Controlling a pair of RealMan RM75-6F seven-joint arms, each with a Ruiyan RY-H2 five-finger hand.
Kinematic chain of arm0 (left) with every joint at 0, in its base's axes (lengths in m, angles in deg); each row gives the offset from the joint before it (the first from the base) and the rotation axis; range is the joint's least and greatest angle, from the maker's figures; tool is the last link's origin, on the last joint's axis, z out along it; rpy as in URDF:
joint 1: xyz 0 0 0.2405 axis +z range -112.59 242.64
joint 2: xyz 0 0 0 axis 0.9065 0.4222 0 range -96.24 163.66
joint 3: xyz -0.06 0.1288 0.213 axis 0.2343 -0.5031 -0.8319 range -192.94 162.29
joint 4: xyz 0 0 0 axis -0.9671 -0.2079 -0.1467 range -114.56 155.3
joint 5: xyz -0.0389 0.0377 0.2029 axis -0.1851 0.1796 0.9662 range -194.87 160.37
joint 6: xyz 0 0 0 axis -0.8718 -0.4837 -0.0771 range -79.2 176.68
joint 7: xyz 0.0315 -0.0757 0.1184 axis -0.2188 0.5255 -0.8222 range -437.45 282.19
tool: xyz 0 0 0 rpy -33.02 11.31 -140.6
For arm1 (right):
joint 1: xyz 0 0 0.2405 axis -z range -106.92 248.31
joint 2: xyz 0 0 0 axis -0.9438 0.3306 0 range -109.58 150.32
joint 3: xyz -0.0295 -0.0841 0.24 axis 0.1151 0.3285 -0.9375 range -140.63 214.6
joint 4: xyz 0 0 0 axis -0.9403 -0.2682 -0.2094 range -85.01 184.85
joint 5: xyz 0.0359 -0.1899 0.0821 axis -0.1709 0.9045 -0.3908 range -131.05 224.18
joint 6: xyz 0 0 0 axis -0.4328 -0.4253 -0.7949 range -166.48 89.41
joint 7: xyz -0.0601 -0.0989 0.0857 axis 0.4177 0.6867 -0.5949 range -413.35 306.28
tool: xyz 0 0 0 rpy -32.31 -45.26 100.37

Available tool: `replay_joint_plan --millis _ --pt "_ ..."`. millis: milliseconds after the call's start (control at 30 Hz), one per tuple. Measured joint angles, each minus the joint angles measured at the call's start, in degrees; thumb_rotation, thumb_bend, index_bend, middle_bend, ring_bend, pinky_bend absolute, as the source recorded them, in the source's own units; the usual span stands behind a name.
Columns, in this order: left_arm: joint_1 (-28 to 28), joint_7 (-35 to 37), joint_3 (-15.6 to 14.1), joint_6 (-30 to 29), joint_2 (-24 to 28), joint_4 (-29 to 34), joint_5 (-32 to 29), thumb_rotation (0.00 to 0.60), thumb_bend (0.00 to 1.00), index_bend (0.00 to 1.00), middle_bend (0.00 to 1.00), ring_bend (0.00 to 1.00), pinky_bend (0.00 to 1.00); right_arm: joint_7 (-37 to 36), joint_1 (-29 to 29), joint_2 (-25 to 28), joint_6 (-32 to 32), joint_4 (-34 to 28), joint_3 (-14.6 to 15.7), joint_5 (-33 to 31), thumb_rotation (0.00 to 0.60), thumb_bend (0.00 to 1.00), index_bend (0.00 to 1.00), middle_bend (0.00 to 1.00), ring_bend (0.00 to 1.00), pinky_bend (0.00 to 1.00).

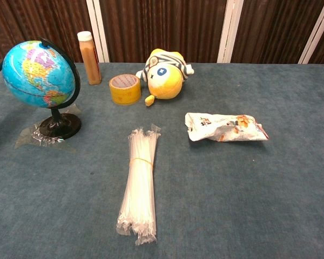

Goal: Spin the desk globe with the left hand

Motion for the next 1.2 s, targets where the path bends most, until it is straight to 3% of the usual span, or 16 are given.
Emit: replay_joint_plan --millis 200,333,633,733,967,1200 --pt "-0.72 -0.84 -0.23 0.05 -0.61 -1.55 0.65 0.6 0.33 0.0 0.0 0.0 0.0 0.4 -0.23 -0.19 -0.61 0.17 -0.05 -0.16 0.6 0.17 0.0 0.0 0.0 0.0" --pt "-0.06 -1.29 -2.0 0.05 0.25 -1.66 1.93 0.6 0.35 0.0 0.0 0.0 0.0 1.16 -0.68 -0.65 -1.76 0.41 -0.03 -0.41 0.6 0.17 0.0 0.0 0.0 0.0" --pt "4.7 -0.74 -9.05 -2.18 7.27 4.0 8.72 0.6 0.36 0.0 0.0 0.0 0.0 2.57 -1.53 -1.59 -3.76 0.9 0.34 -0.49 0.6 0.17 0.0 0.0 0.0 0.0" --pt "7.28 -2.35 -12.68 -5.61 10.33 7.04 13.51 0.6 0.36 0.0 0.0 0.0 0.0 3.71 -2.22 -2.66 -5.33 1.07 0.71 -0.1 0.6 0.17 0.0 0.0 0.0 0.0" --pt "16.58 -20.06 -21.03 -22.0 14.77 11.92 25.9 0.6 0.37 0.0 0.0 0.0 0.0 5.48 -2.45 -3.08 -6.11 0.12 1.26 -0.23 0.6 0.17 0.0 0.0 0.0 0.0" --pt "21.1 -34.28 -23.16 -27.12 15.45 13.11 29.8 0.6 0.37 0.0 0.0 0.0 0.0 5.21 -1.85 -3.51 -3.77 0.88 0.73 0.04 0.6 0.17 0.0 0.0 0.0 0.0"
